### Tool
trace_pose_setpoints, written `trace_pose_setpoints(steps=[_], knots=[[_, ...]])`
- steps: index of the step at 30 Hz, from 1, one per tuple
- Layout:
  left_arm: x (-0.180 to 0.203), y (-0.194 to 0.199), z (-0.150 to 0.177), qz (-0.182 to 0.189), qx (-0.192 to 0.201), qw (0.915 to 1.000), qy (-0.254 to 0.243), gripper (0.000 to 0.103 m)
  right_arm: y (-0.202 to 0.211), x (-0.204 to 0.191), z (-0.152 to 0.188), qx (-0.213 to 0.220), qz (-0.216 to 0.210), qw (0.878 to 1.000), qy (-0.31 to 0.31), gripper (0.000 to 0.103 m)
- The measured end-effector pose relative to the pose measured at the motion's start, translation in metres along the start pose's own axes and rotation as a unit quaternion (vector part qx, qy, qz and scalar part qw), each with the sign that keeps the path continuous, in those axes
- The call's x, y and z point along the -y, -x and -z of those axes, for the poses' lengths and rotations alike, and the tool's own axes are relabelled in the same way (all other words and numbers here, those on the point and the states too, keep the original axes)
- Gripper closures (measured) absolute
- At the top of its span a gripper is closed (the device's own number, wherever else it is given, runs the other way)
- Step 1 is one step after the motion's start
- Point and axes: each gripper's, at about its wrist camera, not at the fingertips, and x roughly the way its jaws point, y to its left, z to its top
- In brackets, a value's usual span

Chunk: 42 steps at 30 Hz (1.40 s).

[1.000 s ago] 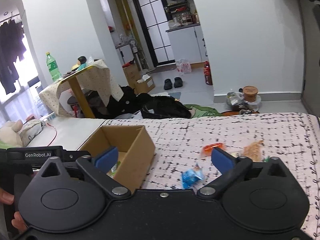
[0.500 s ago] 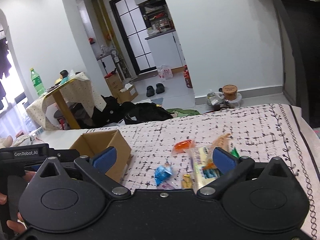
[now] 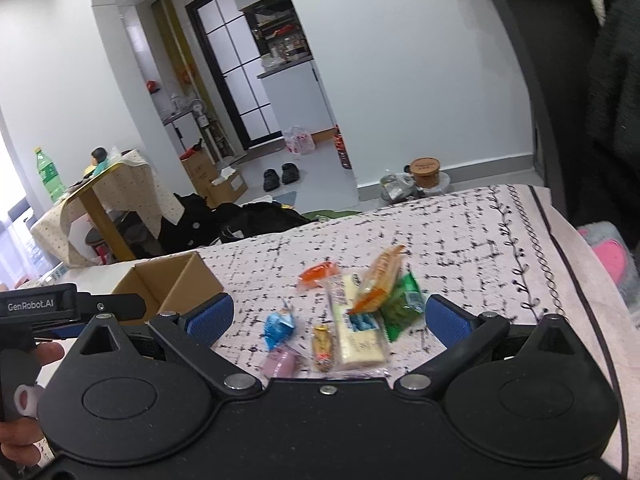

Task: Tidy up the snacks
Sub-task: 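Move both tools back toward the remaining snacks on the bed, then grasp the purple round pack with the left tool while the right tool grasps the red candy bar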

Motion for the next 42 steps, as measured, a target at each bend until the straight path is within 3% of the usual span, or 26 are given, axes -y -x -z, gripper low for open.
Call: trace_pose_setpoints(steps=[16, 27, 32, 42], knots=[[0.038, -0.017, 0.015, 0.026, -0.016, 0.9992, -0.027, 0.0, 0.011, 0.036, 0.016, -0.016, 0.033, 0.999, -0.025, 0.001], [0.049, -0.045, 0.029, 0.046, -0.034, 0.9974, -0.044, 0.005, 0.0, 0.047, 0.026, -0.054, 0.024, 0.997, -0.047, 0.024], [0.048, -0.059, 0.035, 0.05, -0.044, 0.9966, -0.049, 0.015, -0.01, 0.046, 0.032, -0.083, 0.017, 0.995, -0.057, 0.052], [0.035, -0.066, 0.043, 0.042, -0.056, 0.9965, -0.047, 0.02, -0.038, 0.03, 0.047, -0.134, -0.006, 0.989, -0.069, 0.055]])
